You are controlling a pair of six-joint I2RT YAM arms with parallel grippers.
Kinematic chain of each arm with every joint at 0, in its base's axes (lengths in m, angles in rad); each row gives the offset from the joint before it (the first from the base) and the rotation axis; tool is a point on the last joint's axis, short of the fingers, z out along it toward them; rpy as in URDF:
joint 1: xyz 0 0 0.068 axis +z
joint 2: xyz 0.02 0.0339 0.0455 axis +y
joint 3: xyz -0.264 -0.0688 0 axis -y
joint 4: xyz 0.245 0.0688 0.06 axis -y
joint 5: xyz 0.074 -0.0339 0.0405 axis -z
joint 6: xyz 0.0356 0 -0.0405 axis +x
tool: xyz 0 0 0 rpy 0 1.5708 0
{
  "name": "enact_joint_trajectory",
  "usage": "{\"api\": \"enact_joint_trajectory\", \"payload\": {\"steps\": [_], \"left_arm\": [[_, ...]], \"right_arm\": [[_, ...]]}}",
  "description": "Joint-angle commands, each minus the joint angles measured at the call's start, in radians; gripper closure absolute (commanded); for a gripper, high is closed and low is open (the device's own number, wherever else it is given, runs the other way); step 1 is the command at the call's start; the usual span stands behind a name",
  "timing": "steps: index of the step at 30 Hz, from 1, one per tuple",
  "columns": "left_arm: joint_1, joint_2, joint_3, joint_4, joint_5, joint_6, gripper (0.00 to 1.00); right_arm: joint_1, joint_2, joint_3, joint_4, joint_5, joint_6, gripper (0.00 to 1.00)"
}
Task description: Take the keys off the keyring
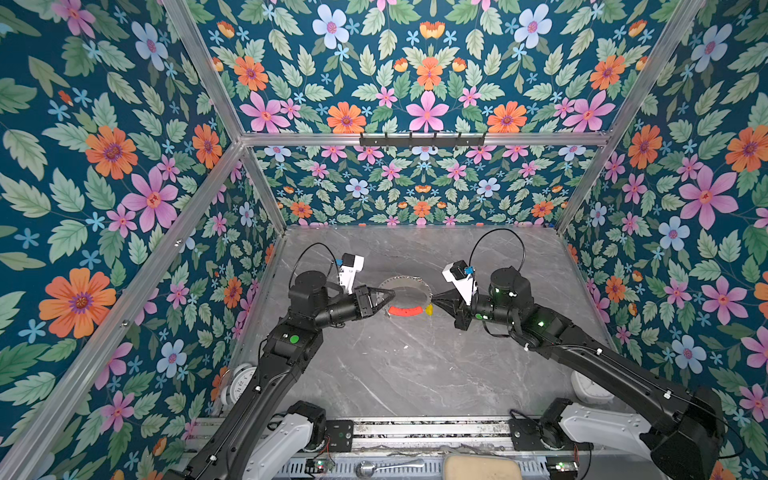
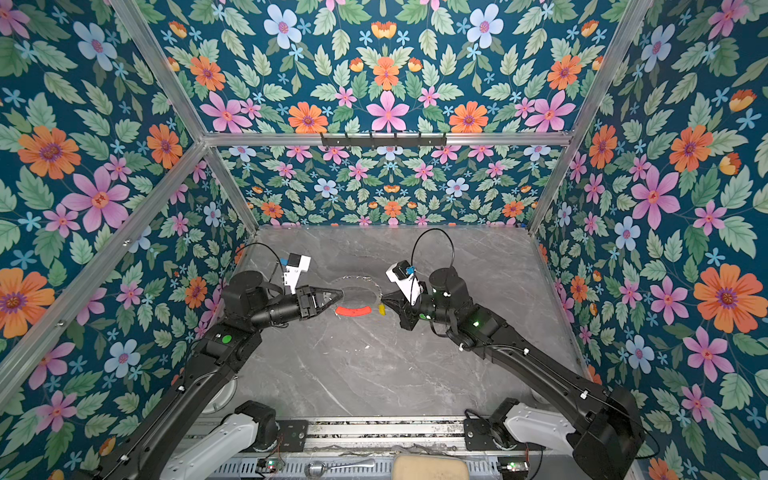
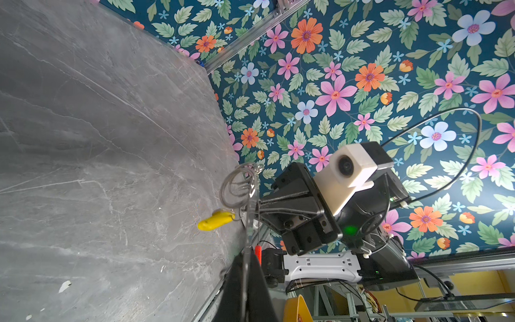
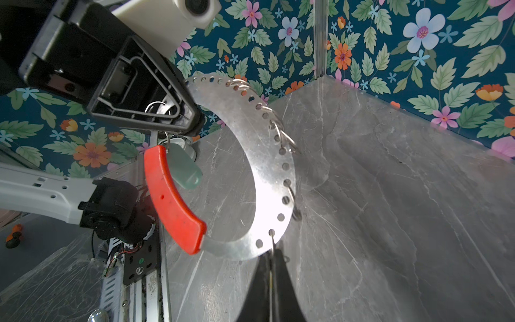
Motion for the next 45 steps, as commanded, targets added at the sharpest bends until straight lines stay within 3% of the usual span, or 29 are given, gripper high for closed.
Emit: {"api": "enact_joint_trajectory", "payload": {"steps": [1,3,8,10,15,18,21,23,27,29,30,32,35,39,42,45], "left_arm": [[0.004,0.0,-0.013,0.025,-0.003,-0.008,0.92],[0.004,0.002,-0.027,0.039,-0.008,-0.013,0.82],[0.013,0.014,-0.041,0.047,-0.025,-0.007,0.4],[0.016,0.017,-0.043,0.046,-0.039,0.004,0.28],[0.019,0.026,-0.011,-0.024,-0.14,0.105,0.12],[0.019,0.02,0.019,-0.091,-0.242,0.221,0.09],[0.019,0.02,0.006,-0.063,-0.251,0.248,0.09],[0.019,0.017,-0.015,-0.047,-0.269,0.249,0.09],[0.018,0.033,-0.023,-0.07,-0.282,0.27,0.09],[0.018,0.038,-0.024,-0.093,-0.293,0.291,0.09],[0.018,0.04,-0.027,-0.095,-0.294,0.298,0.09],[0.018,0.042,-0.035,-0.091,-0.283,0.299,0.09],[0.018,0.053,-0.048,-0.061,-0.235,0.295,0.12],[0.018,0.048,-0.07,-0.008,-0.182,0.287,0.12],[0.012,0.02,-0.12,0.116,-0.132,0.253,0.12],[0.006,0.001,-0.187,0.266,-0.104,0.206,0.13]], "right_arm": [[0.003,-0.008,0.009,0.017,0.009,0.02,1.0],[0.002,-0.009,0.013,0.006,0.006,0.028,1.0],[0.003,-0.011,0.024,-0.018,-0.001,0.045,1.0],[0.003,-0.012,0.025,-0.021,-0.004,0.058,1.0],[0.002,-0.004,0.036,-0.047,0.016,0.087,1.0],[0.002,0.015,0.064,-0.098,0.03,0.109,1.0],[0.006,0.053,0.122,-0.196,0.082,0.138,1.0],[0.01,0.095,0.184,-0.313,0.134,0.142,1.0],[0.014,0.236,0.357,-0.63,0.107,0.115,1.0],[0.019,0.228,0.32,-0.581,-0.045,0.119,1.0],[0.019,0.212,0.29,-0.524,-0.071,0.151,1.0],[0.021,0.233,0.325,-0.593,-0.041,0.113,1.0],[0.016,0.2,0.276,-0.473,-0.187,0.138,1.0],[0.017,0.2,0.306,-0.48,-0.087,0.12,1.0],[0.022,0.176,0.263,-0.367,-0.119,0.11,1.0],[0.032,0.124,0.169,-0.182,-0.074,0.105,1.0]]}}
